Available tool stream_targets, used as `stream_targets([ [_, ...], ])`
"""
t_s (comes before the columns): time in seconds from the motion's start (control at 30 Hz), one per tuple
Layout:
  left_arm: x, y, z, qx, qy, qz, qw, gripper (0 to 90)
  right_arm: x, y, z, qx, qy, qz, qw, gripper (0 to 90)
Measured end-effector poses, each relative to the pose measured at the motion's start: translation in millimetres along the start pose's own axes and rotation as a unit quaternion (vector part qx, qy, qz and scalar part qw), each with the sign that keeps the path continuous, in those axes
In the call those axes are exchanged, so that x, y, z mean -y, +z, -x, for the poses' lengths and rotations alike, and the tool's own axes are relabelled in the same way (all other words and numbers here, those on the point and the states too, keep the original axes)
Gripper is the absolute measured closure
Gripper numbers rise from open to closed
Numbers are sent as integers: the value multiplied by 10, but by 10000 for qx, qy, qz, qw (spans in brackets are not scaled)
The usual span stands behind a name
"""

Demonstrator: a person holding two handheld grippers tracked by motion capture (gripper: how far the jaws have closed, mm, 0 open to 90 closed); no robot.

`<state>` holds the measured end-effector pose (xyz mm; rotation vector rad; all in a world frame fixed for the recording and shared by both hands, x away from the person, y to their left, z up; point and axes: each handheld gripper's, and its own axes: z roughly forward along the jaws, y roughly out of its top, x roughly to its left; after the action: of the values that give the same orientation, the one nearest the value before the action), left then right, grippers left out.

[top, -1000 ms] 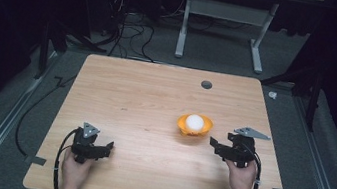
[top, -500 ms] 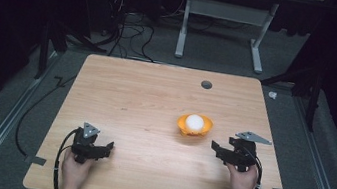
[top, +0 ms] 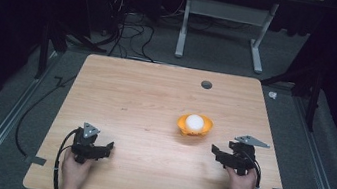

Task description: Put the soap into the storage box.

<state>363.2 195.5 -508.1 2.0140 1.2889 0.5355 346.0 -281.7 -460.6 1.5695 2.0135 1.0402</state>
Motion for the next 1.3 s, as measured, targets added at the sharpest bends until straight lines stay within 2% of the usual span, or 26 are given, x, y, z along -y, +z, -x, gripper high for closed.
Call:
stream_targets([
  [0.37, 0, 0, 0, 2, 3, 0, 10000, 155, 78, 1, 23, 80, 4, -39, 10000, 263],
  [0.67, 0, 0, 1, 4, 4, -1, 10000, 155, 147, 20, 44, 136, 114, -93, 9998, 264],
  [1.0, 0, 0, 3, 7, 11, 1, 10000, 155, 187, 40, 14, 310, -60, -126, 9994, 264],
  [1.3, 0, 0, 4, 8, 14, 0, 10000, 155, 249, 79, 17, 380, -49, -178, 9991, 264],
])
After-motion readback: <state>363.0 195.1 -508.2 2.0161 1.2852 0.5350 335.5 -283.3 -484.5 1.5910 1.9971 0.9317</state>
